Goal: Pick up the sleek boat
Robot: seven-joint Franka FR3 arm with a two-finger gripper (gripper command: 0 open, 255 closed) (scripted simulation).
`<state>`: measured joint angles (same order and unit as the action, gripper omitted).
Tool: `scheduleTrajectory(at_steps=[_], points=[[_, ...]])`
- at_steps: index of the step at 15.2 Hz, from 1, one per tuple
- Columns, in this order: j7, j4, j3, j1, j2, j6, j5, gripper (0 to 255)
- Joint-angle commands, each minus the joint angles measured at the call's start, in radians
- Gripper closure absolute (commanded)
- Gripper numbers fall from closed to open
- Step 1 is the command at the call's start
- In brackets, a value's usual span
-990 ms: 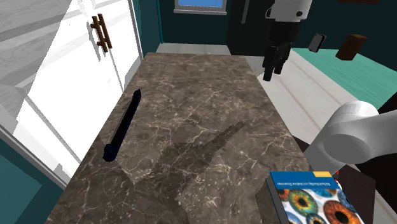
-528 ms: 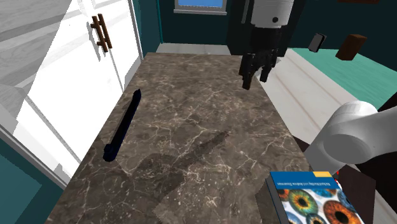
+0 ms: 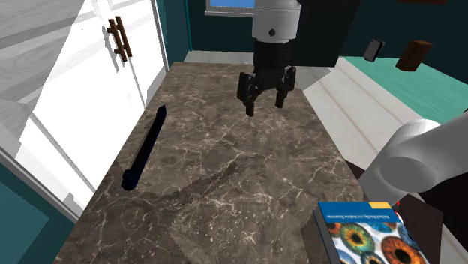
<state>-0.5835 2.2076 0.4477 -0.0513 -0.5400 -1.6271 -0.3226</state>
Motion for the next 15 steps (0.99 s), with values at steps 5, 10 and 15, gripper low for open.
scheduleTrajectory(at_steps=[5,10,15], points=[[-0.264,-0.164,0.161,-0.046,0.217,-0.080,0.037,0],[-0.516,-0.341,0.284,-0.066,0.453,-0.123,0.162,0],[-0.781,-0.570,0.337,0.003,0.735,-0.110,0.364,0]])
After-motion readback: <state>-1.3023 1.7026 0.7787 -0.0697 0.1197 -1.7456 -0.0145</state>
